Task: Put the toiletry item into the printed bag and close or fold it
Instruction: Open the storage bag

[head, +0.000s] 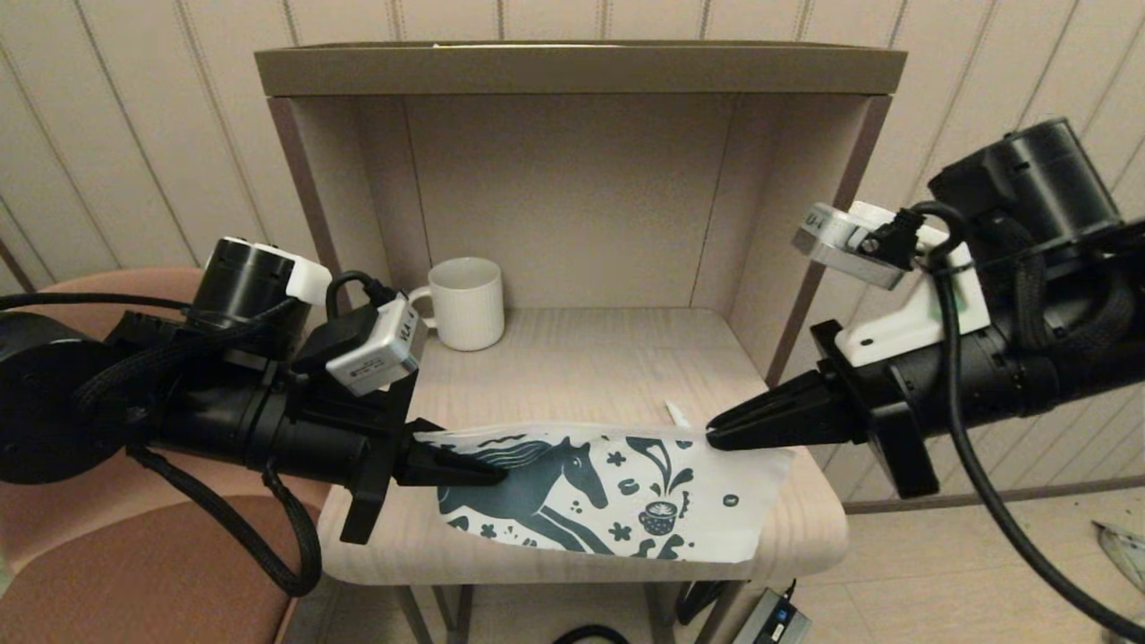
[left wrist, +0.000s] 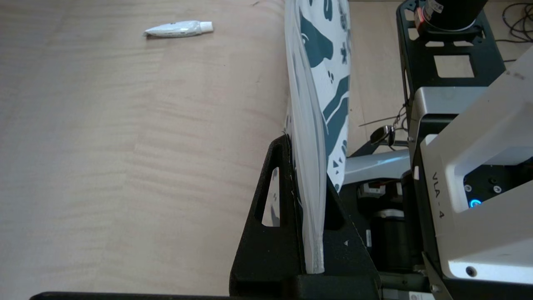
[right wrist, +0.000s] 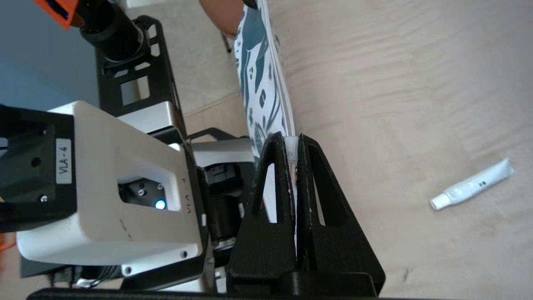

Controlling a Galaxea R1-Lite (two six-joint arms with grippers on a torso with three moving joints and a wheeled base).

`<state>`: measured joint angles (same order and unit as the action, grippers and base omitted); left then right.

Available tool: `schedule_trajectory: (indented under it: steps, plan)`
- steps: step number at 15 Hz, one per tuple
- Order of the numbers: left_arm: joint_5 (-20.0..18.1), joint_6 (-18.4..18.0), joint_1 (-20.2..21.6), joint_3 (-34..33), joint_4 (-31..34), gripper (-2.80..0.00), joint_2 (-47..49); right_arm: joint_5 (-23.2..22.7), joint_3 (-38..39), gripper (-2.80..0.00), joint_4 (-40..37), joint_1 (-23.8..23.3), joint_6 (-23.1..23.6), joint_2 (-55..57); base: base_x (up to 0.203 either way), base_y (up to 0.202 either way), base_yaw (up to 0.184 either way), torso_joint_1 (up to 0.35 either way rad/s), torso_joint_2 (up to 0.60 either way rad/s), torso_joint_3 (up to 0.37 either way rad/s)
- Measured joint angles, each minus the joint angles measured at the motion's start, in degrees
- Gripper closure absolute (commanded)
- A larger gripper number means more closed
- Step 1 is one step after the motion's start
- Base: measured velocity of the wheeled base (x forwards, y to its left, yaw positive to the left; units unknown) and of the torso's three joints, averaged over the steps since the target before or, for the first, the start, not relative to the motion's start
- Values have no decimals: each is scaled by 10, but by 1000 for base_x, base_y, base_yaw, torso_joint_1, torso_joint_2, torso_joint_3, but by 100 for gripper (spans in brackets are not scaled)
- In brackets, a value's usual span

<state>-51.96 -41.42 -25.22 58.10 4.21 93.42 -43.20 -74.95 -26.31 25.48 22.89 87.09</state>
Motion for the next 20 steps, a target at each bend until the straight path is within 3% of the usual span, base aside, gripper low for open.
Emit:
schedule_trajectory:
  steps: [13,14,16,17,20]
  plan:
    - [1,-1,0,-3,0,0,1,0,48,0,22,-31,1,-47,0,0,0,0,0,0]
    - [1,-1,0,-3,0,0,1,0,49,-280,26,-29,1,-46,0,0,0,0,0,0]
    - [0,-1,0,-3,1,0,1,0,56,-280,38,-27,1,-44,0,0,0,0,0,0]
    - [1,-1,0,-3,1,0,1,-2,59,0,49,-26,0,-43,0,0,0,0,0,0]
    - [0,-1,0,-3,1,0,1,-4,62,0,55,-24,-1,-38,0,0,0,0,0,0]
